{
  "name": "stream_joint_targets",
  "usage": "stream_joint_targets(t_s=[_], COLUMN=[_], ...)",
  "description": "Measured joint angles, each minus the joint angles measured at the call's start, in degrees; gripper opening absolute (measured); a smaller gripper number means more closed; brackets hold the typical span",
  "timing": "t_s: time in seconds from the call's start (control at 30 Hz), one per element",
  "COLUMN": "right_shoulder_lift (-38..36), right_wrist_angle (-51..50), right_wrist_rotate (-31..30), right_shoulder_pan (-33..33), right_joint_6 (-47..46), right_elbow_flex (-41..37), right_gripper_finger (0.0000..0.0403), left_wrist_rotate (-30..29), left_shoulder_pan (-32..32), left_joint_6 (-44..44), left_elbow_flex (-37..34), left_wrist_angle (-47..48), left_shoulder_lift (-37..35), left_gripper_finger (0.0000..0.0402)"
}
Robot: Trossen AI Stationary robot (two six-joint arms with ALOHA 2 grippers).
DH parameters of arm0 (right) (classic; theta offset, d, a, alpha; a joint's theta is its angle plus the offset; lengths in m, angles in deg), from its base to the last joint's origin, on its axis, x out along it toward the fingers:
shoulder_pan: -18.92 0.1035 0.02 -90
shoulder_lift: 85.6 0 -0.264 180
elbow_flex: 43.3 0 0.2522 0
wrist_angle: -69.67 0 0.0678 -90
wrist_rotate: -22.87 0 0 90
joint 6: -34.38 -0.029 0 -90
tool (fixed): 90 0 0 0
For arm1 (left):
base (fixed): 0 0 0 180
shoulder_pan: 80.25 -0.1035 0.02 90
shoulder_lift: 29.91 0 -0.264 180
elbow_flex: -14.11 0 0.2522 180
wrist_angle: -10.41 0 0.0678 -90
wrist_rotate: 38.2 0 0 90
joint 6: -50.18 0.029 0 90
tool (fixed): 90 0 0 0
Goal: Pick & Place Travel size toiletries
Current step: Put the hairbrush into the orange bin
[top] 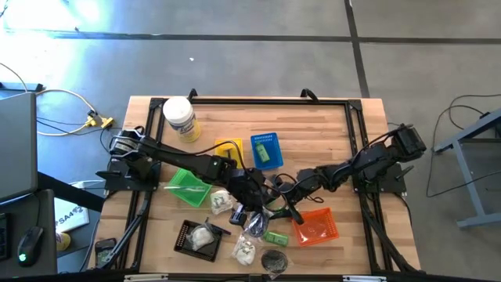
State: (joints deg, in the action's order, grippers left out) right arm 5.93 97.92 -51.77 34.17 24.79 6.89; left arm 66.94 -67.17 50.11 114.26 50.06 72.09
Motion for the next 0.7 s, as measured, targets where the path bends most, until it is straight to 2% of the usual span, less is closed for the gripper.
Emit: stream_joint_targets(t_s=[0.17,0.47,0.7], right_shoulder_lift=[0.0,0.0,0.0], right_wrist_angle=[-1.2,-2.0,-2.7], right_wrist_rotate=[-2.0,-6.1,-6.4], right_shoulder_pan=[0.0,-0.3,-1.7], right_joint_6=[0.4,0.4,-1.4], right_elbow_flex=[0.0,0.0,0.0], right_gripper_finger=[0.0163,0.0019,0.0003], left_wrist_rotate=[0.9,2.3,2.3], left_shoulder_pan=[0.0,0.0,0.0], left_joint_6=[-0.1,-2.0,-3.2], left_elbow_flex=[0.0,0.0,0.0], left_wrist_angle=[-0.6,-0.2,0.0], left_shoulder_lift=[0.0,-1.2,-1.3], left_gripper_finger=[0.0008,0.0054,0.0061])
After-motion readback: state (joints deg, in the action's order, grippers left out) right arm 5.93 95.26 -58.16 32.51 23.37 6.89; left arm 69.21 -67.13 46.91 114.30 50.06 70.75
